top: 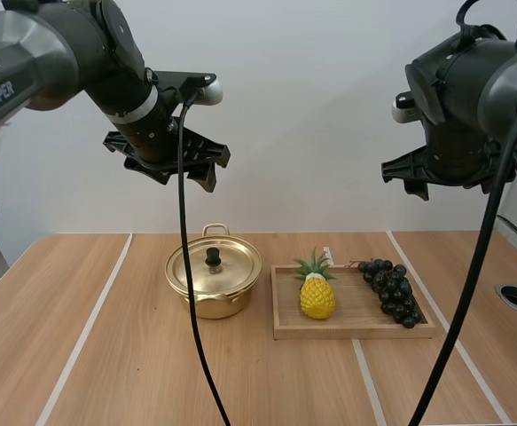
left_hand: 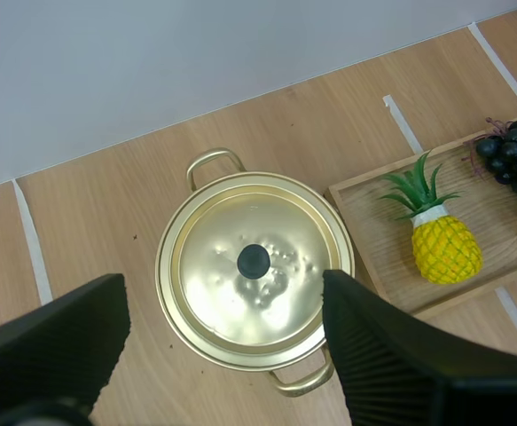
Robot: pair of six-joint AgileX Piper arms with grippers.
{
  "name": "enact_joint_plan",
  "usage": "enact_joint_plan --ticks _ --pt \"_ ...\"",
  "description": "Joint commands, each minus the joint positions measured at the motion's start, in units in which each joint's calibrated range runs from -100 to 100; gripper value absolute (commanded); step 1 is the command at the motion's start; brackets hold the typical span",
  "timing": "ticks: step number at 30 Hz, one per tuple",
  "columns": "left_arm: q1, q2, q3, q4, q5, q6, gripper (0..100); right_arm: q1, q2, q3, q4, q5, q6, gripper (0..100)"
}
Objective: Open the pot, put the grape inside, and close it
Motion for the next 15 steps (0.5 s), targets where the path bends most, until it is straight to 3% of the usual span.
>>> enact_joint_plan --ticks 1,8,15 --pt "-0.22 0.09 0.03 0.34 -0.34 0.15 100 -0.24 -0.6 0.11 -1.62 -1.08 0.11 100" --pt "-0.22 1.73 0.21 5.23 -0.53 0.15 100 -0.24 -0.6 0.11 -1.62 -1.08 0.11 100" --pt "-0.22 4.09 1.81 2.81 -11.34 -0.15 100 -0.24 -0.6 0.11 -1.62 -1.08 0.11 100"
